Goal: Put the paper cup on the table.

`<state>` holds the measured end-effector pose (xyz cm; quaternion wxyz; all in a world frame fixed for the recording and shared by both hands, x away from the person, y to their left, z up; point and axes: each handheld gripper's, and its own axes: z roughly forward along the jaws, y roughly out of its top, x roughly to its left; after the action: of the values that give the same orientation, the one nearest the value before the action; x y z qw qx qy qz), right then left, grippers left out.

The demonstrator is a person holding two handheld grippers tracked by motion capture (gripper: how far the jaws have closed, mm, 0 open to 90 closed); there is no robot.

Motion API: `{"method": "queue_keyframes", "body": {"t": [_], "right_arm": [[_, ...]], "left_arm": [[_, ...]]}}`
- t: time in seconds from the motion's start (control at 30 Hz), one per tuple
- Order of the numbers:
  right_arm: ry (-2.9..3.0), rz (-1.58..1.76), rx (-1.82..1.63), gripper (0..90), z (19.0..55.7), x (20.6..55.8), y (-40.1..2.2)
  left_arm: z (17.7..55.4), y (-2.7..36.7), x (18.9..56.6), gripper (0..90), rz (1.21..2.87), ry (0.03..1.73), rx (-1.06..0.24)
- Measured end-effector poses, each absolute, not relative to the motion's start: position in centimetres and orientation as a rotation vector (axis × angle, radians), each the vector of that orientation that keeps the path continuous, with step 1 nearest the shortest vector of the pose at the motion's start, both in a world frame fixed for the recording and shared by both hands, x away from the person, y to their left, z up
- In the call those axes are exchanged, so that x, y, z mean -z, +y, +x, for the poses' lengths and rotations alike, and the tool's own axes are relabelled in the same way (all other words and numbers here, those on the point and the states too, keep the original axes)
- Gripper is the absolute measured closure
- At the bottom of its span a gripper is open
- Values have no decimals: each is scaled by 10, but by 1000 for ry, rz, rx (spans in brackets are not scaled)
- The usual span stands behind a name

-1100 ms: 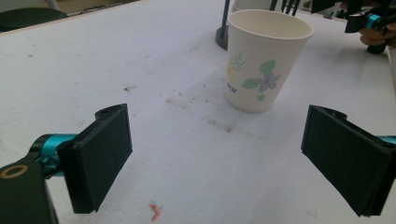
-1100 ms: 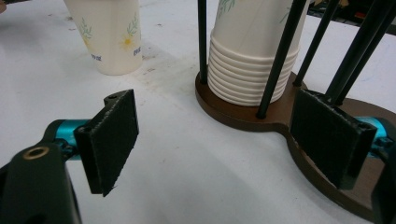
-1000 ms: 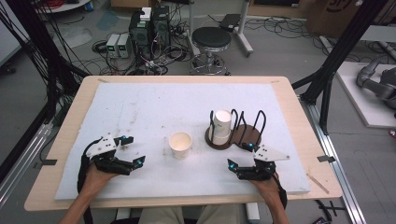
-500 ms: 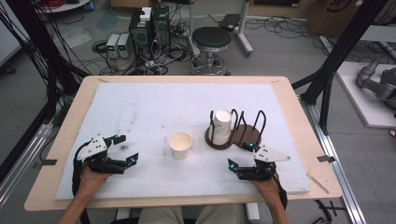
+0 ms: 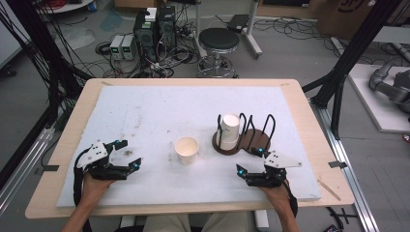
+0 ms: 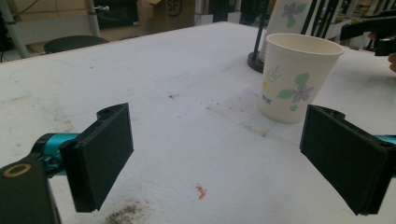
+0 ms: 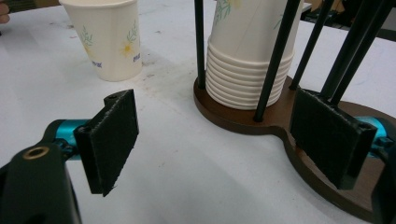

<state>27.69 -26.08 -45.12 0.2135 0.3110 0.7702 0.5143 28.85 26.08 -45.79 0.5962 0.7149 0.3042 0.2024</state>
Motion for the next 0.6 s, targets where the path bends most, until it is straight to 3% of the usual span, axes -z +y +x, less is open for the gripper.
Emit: {"method": "queue_keyframes", "body": {"t": [0.6], "right_arm": [[2126,864,-1439,161,276,451,-262]], "left_arm": [[288,261,458,95,1648,712,-479]]}}
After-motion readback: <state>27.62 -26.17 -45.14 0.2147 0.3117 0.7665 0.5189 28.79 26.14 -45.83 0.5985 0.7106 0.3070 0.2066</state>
